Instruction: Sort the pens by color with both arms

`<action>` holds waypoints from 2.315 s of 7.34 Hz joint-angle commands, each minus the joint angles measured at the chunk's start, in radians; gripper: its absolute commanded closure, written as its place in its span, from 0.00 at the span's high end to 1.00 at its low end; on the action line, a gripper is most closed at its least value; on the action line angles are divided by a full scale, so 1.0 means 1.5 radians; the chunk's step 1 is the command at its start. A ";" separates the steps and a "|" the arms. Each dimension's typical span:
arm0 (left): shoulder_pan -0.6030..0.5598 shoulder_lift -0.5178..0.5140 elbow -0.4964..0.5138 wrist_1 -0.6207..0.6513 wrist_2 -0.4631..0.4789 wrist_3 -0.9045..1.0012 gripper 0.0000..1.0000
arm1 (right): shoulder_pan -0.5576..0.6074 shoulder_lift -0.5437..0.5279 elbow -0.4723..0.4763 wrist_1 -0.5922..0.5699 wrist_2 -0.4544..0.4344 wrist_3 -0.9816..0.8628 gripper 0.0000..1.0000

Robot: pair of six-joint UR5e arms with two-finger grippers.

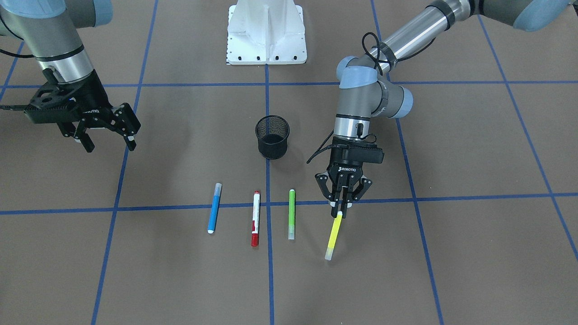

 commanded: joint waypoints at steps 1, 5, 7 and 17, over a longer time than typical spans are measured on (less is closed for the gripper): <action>0.003 0.002 -0.002 0.001 0.000 -0.001 0.00 | 0.000 0.001 0.001 0.000 0.000 0.000 0.99; 0.012 0.005 -0.018 0.008 -0.001 -0.001 1.00 | 0.000 0.001 -0.004 0.000 0.000 -0.001 0.99; 0.015 0.005 -0.035 0.012 -0.004 0.000 1.00 | 0.000 0.003 -0.004 -0.001 0.000 -0.001 0.99; -0.336 0.176 -0.248 0.312 -0.565 0.260 1.00 | 0.182 0.006 -0.089 -0.003 0.136 -0.242 0.99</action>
